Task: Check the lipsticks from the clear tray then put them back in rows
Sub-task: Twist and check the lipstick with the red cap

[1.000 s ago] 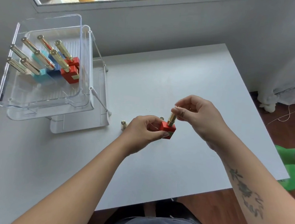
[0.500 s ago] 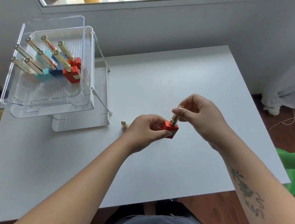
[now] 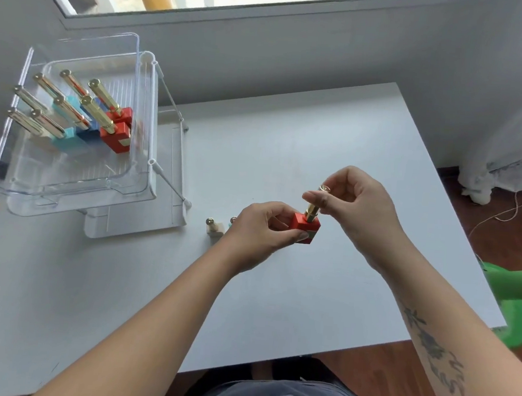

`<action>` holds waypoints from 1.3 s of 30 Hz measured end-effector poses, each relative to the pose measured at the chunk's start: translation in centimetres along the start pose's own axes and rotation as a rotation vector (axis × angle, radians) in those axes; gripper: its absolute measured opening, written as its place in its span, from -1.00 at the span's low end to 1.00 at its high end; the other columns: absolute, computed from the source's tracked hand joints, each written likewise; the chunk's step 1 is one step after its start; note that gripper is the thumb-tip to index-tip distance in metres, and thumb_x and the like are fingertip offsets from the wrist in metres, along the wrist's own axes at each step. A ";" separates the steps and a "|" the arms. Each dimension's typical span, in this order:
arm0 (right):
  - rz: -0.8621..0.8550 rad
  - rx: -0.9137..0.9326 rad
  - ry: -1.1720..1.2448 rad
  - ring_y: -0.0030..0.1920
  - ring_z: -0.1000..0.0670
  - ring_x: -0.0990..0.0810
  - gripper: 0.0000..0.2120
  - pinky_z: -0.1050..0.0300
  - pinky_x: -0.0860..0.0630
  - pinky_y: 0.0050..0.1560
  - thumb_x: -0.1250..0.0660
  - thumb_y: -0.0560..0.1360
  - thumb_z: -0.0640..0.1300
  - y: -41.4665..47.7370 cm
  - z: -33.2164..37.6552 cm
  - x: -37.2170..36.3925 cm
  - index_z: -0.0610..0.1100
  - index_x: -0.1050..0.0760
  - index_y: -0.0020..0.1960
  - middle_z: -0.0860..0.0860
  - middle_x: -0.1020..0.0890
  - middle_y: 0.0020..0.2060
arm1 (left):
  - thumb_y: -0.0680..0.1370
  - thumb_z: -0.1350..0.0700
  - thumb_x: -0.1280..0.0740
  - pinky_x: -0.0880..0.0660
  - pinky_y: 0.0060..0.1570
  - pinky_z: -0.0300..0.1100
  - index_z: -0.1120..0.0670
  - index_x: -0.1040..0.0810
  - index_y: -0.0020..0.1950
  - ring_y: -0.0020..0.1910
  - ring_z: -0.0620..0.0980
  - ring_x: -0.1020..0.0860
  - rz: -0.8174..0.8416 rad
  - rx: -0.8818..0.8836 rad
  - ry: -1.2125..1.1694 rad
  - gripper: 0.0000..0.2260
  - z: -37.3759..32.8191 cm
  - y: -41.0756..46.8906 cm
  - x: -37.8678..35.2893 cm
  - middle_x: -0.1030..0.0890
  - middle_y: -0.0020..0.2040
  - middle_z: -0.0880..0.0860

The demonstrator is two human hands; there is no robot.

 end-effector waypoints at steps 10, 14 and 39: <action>0.038 0.011 0.091 -0.17 -0.02 -0.71 -0.90 0.17 -0.64 -0.07 -0.50 0.42 -0.13 0.2 -0.8 1.5 -0.08 -0.60 -0.11 -0.04 -0.71 -0.23 | 0.45 0.14 -0.51 -0.55 -0.09 -0.38 0.07 -0.65 0.02 -0.07 -0.13 -0.71 -0.015 0.005 -0.075 -0.83 -0.5 0.4 -1.2 -0.74 -0.10 -0.06; 0.068 -0.024 0.085 -0.08 -0.02 -0.69 -0.76 0.04 -0.62 0.06 -0.52 0.38 -0.04 0.3 -1.4 2.0 0.01 -0.58 0.01 -0.02 -0.69 -0.12 | 0.45 0.15 -0.51 -0.58 -0.01 -0.29 0.08 -0.65 0.01 -0.07 -0.13 -0.71 -0.027 0.012 -0.048 -0.83 -0.9 0.5 -2.3 -0.74 -0.10 -0.04; 0.170 0.021 -0.009 -0.11 0.04 -0.66 -0.90 0.26 -0.57 -0.11 -0.39 0.50 -0.19 0.6 -5.2 3.3 0.00 -0.54 -0.11 0.03 -0.67 -0.18 | 0.44 -0.09 -0.43 -0.56 0.04 -0.19 -0.17 -0.57 0.10 0.01 -0.19 -0.62 -0.269 0.095 0.090 -0.76 2.6 1.0 -7.2 -0.67 0.01 -0.20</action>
Point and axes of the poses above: each hand's wrist, its own y-axis towards the middle knuckle, its own x-axis out of the back of the hand, z = x × y, the point moved 3 cm from there along y, towards the middle knuckle
